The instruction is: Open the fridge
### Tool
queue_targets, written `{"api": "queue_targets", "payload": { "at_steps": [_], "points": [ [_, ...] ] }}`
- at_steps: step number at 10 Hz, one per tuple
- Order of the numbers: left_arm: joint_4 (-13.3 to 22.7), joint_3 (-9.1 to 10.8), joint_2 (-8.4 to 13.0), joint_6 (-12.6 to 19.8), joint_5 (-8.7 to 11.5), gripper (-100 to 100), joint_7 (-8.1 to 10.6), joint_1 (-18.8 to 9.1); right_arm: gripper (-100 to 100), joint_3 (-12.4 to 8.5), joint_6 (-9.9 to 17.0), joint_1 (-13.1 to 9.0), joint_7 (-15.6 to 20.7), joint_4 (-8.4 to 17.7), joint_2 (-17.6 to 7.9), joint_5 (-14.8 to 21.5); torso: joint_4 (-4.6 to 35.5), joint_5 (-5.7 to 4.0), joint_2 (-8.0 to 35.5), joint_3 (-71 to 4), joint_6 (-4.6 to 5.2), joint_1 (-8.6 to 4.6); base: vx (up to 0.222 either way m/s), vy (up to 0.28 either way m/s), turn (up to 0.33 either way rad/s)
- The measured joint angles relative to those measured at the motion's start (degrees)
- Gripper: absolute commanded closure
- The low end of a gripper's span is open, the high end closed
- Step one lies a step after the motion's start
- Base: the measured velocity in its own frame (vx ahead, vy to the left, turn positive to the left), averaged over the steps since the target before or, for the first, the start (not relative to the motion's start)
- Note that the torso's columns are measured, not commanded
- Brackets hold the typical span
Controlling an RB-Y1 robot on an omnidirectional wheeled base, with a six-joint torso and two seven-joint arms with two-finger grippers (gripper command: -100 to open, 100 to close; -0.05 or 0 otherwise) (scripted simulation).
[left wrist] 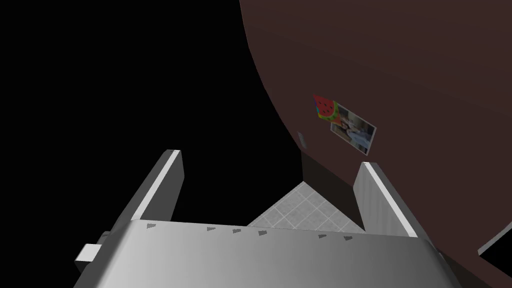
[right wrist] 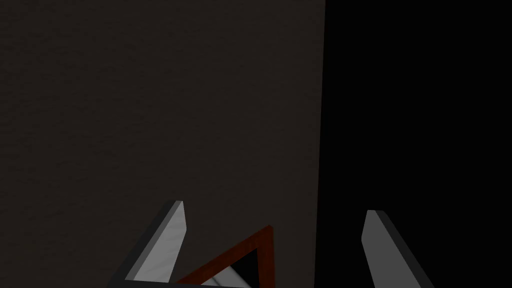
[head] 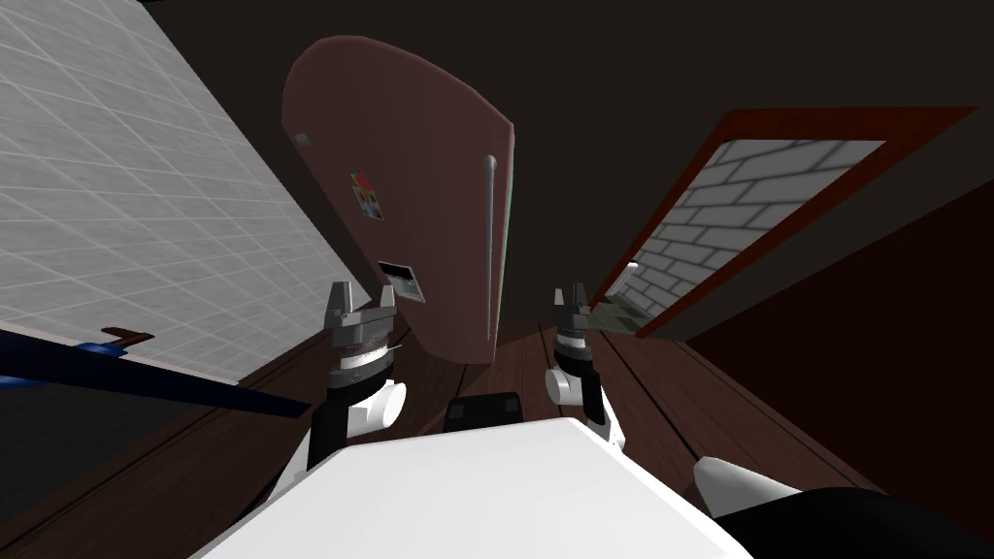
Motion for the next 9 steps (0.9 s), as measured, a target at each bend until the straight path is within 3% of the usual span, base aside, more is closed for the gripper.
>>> {"api": "queue_targets", "payload": {
  "at_steps": [2, 9],
  "points": [
    [0.0, 0.0, 0.0, 0.0, 0.0, 0, 0.0, 0.0, 0, 0.0, 0.0, 0.0, 0.0, 0.0, 0.0, 0.0, 6.0, 0.0, 5.97, -12.0, 0.0, 0.0, 0.0, 0.0, 0.0],
    [-0.02, 0.0, 0.0, 0.0, 0.0, 0, 0.0, 0.0, 0, 0.0, -0.01, 0.0, 0.0, -0.02, 0.0, 0.0, 35.37, 0.0, 35.39, -70.73, 0.0, 0.0, 0.0, 0.0, 0.0]
  ]
}}
